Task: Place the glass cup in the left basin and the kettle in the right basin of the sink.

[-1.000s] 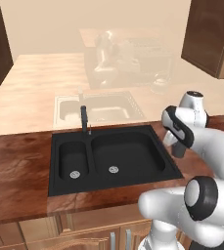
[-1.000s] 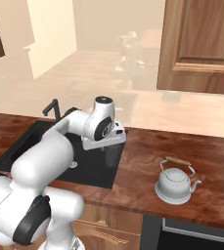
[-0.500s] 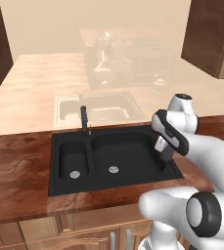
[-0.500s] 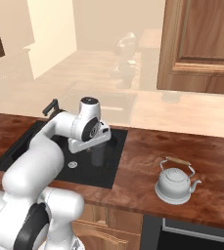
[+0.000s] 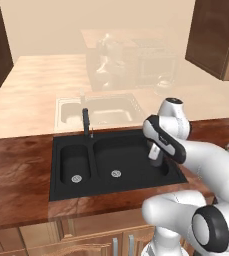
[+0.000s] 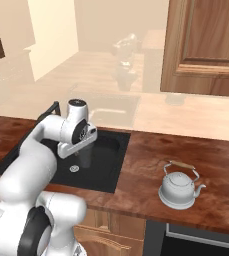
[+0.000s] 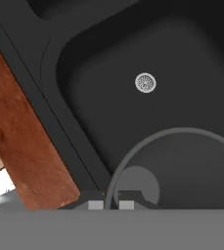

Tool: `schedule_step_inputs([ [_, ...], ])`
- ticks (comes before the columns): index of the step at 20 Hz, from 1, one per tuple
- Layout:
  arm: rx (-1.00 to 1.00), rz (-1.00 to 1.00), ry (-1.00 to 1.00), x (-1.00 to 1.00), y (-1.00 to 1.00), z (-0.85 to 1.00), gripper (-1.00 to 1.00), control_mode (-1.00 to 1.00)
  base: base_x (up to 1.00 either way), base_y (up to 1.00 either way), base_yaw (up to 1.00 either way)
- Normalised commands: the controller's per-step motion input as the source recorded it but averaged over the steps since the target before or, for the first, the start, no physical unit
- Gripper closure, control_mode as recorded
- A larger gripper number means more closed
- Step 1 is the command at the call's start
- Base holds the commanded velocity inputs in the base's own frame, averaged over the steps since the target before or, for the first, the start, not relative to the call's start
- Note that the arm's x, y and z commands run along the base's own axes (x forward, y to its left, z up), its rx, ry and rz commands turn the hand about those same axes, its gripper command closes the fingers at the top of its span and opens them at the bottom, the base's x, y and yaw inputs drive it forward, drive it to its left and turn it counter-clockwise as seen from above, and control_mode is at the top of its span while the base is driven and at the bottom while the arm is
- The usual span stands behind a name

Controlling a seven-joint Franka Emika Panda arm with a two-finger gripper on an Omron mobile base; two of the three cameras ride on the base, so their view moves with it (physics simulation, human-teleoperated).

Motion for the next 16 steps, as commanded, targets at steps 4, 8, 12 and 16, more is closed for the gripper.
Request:
schedule_step_inputs([
  [4, 0.0, 0.2, 0.01, 0.0, 0.58, 0.12, 1.0, -1.0, 0.0, 0.0, 0.0],
  [8, 0.0, 0.19, 0.02, 0.0, 0.62, 0.07, 1.0, -1.0, 0.0, 0.0, 0.0],
  [12, 0.0, 0.18, 0.01, 0.0, 0.59, 0.07, 1.0, -1.0, 0.0, 0.0, 0.0],
  [16, 0.0, 0.19, 0.0, 0.0, 0.56, 0.02, 1.0, -1.0, 0.0, 0.0, 0.0],
])
